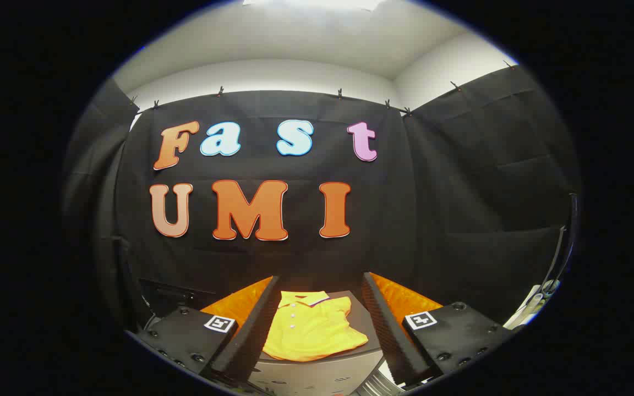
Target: Put the clothes into the washing machine and then close the washing machine lid.
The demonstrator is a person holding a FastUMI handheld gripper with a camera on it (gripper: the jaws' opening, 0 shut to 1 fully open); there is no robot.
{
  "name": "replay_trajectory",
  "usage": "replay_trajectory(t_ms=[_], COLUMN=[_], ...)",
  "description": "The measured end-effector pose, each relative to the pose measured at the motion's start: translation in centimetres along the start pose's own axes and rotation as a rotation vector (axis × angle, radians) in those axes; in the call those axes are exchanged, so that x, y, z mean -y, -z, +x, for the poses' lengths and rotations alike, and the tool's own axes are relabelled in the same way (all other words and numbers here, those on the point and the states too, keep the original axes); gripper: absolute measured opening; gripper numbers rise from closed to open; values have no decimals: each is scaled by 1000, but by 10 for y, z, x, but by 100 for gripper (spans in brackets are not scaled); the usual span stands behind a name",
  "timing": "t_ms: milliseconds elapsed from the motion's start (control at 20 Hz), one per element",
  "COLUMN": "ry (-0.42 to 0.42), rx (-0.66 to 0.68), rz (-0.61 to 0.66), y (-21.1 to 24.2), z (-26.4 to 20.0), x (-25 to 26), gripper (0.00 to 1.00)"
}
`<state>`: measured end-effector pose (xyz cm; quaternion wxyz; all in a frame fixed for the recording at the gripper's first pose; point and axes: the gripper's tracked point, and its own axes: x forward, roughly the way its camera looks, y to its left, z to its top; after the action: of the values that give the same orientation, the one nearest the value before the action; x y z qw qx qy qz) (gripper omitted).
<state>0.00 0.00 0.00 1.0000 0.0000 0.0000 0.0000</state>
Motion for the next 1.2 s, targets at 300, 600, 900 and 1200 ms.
replay_trajectory(t_ms=[300, 600, 900, 1200], ry=[10, 9, 4, 11], rx=[11, 14, 12, 40], rz=[2, -9, -18, 7], y=[-5, -4, -5, -16], z=[4, 6, 4, 5], x=[-1, -3, -4, 1], gripper=[96, 96, 96, 96])
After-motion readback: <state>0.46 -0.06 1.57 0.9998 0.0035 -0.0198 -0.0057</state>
